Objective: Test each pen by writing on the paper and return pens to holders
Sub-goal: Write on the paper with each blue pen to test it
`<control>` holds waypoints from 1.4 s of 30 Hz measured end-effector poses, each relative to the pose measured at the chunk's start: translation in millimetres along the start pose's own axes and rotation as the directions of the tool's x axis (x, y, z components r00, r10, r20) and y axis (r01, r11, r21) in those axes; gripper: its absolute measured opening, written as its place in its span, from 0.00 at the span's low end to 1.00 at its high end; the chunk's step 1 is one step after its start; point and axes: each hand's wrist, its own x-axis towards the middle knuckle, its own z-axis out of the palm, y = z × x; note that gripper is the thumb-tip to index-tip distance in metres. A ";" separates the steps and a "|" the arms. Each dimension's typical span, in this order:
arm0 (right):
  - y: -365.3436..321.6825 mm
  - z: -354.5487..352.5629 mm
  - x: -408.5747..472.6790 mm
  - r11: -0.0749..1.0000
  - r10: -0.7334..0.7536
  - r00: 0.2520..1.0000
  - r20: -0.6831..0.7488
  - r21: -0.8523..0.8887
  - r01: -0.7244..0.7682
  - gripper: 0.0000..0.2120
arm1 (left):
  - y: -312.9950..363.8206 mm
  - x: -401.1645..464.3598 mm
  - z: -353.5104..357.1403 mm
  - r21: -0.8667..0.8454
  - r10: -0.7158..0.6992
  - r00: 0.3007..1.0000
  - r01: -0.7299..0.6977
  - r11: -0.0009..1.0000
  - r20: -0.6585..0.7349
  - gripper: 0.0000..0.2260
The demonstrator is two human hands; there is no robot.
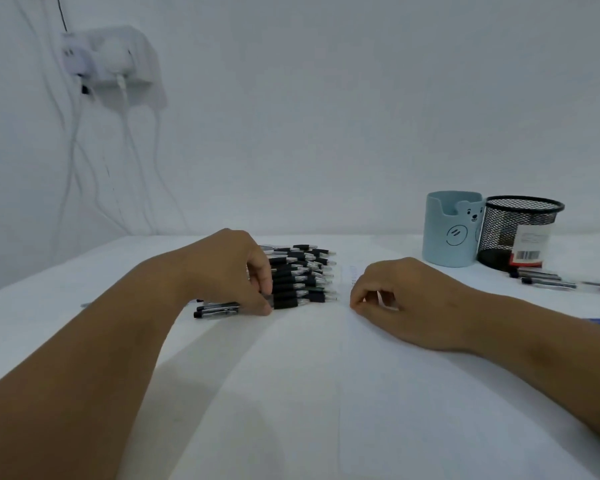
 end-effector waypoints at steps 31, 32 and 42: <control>-7.4 -2.5 -2.1 0.871 0.285 0.943 -0.172 0.457 -0.180 0.10 | 37.1 12.2 9.7 -0.932 -0.279 0.892 -0.315 0.177 -0.355 0.05; -11.0 -3.8 -1.2 0.793 0.334 0.931 -0.148 0.577 -0.193 0.13 | 39.3 13.2 13.9 -0.952 -0.261 0.916 -0.289 0.103 -0.306 0.06; -14.8 -21.0 6.0 0.149 0.596 0.803 -0.017 0.985 -0.089 0.07 | 38.5 9.8 29.2 -0.909 -0.121 0.972 -0.139 0.393 -0.201 0.05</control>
